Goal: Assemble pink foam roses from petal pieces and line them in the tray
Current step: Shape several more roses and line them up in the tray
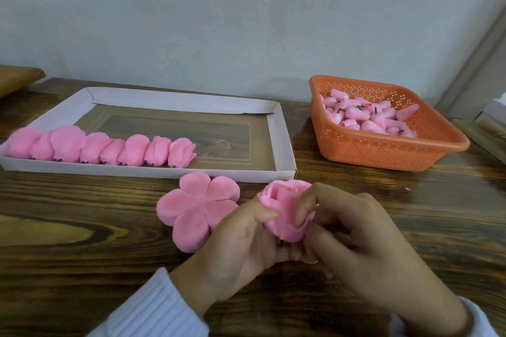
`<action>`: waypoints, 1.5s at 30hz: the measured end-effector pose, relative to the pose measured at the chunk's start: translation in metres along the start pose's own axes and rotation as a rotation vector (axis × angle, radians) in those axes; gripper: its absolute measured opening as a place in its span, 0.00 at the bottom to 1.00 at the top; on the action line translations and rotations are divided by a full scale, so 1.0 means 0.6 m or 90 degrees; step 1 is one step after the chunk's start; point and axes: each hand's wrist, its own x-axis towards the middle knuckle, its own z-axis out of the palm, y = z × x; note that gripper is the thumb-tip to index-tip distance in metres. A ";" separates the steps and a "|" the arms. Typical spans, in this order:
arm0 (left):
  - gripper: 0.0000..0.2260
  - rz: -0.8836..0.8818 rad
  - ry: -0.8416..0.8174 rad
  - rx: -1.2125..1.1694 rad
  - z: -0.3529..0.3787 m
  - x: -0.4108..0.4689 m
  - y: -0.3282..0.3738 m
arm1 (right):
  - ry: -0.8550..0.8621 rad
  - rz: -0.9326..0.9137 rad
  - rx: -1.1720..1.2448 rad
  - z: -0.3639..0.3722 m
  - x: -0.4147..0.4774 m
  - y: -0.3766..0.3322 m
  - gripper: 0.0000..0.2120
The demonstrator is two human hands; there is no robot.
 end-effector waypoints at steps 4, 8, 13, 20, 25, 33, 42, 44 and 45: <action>0.13 0.003 -0.022 -0.019 -0.002 -0.001 0.002 | 0.002 -0.016 0.039 -0.001 0.002 0.001 0.10; 0.15 -0.007 0.014 -0.038 -0.008 0.001 0.000 | 0.014 -0.027 0.058 -0.005 0.002 0.000 0.06; 0.12 -0.011 0.018 -0.033 -0.012 0.002 -0.004 | 0.007 -0.032 0.071 -0.007 0.002 -0.003 0.07; 0.14 0.019 -0.035 0.051 -0.006 0.000 -0.007 | 0.018 -0.027 0.005 -0.003 0.004 0.002 0.12; 0.15 0.006 -0.067 0.023 -0.008 -0.006 -0.002 | 0.041 -0.008 0.093 -0.007 0.002 0.003 0.10; 0.20 0.007 0.038 0.070 -0.003 -0.001 -0.007 | 0.130 -0.007 0.045 0.000 0.003 0.007 0.11; 0.12 0.092 0.164 0.312 -0.007 -0.004 -0.002 | 0.175 0.075 0.095 -0.001 0.006 0.009 0.06; 0.16 0.106 0.185 0.366 -0.003 -0.004 0.003 | 0.160 0.087 0.132 -0.002 0.007 0.008 0.08; 0.18 0.114 0.195 0.401 -0.003 -0.005 0.004 | 0.149 0.091 0.155 -0.002 0.008 0.007 0.10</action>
